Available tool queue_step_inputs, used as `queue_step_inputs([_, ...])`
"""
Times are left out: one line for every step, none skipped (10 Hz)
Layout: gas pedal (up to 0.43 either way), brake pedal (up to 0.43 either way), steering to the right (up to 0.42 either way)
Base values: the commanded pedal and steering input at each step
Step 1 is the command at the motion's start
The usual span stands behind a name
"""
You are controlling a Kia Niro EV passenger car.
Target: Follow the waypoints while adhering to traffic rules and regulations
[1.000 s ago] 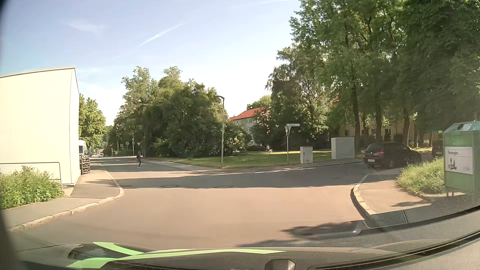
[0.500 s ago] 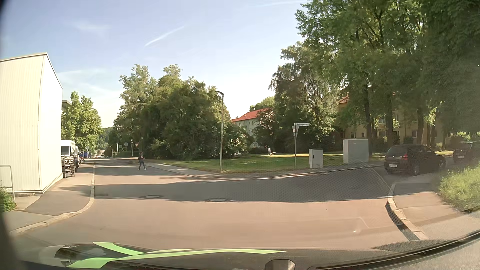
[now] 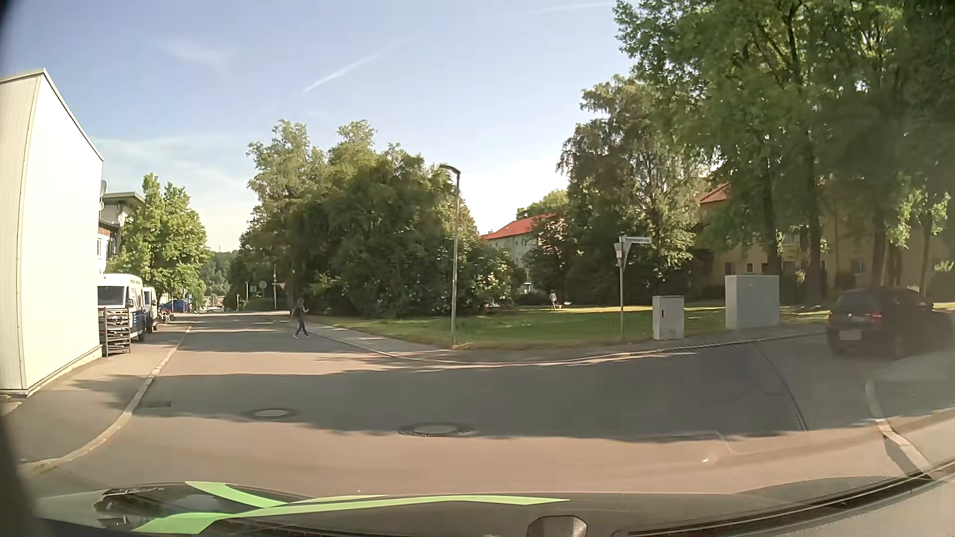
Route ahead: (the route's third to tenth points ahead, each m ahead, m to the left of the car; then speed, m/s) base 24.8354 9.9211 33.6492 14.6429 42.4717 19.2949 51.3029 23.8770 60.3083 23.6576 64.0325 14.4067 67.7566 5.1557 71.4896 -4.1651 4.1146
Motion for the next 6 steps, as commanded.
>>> queue_step_inputs([0.000, 0.195, -0.133])
queue_step_inputs([0.000, 0.189, -0.141])
queue_step_inputs([0.000, 0.177, -0.155])
queue_step_inputs([0.000, 0.165, -0.163])
queue_step_inputs([0.000, 0.159, -0.173])
queue_step_inputs([0.000, 0.146, -0.180])
